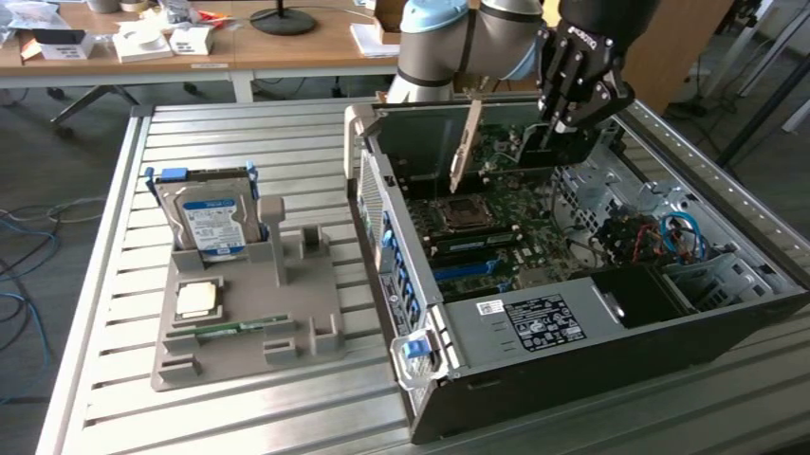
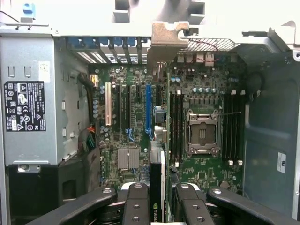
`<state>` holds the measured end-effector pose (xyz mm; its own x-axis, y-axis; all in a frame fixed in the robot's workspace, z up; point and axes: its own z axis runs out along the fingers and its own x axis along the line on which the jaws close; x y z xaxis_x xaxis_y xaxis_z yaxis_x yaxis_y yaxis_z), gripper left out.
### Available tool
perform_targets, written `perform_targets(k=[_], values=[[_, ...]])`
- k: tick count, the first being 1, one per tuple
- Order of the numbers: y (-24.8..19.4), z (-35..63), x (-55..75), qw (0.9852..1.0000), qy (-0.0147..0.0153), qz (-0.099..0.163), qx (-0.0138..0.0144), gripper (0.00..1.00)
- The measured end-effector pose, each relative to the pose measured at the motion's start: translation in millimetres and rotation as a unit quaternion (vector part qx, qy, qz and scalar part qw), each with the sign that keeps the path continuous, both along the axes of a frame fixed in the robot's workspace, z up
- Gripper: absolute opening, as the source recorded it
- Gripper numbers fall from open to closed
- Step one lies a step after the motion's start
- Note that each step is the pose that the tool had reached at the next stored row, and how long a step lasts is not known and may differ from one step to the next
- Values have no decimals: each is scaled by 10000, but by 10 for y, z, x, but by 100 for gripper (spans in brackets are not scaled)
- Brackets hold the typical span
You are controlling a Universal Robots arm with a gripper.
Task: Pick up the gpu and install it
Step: 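Insert the gpu into the slot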
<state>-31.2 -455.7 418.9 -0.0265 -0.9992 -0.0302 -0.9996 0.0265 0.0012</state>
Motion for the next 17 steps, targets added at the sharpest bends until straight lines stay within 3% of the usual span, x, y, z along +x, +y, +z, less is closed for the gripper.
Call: perform_targets(k=[17], values=[[0, -309, -20, 10000, 0, 57, 0, 26]])
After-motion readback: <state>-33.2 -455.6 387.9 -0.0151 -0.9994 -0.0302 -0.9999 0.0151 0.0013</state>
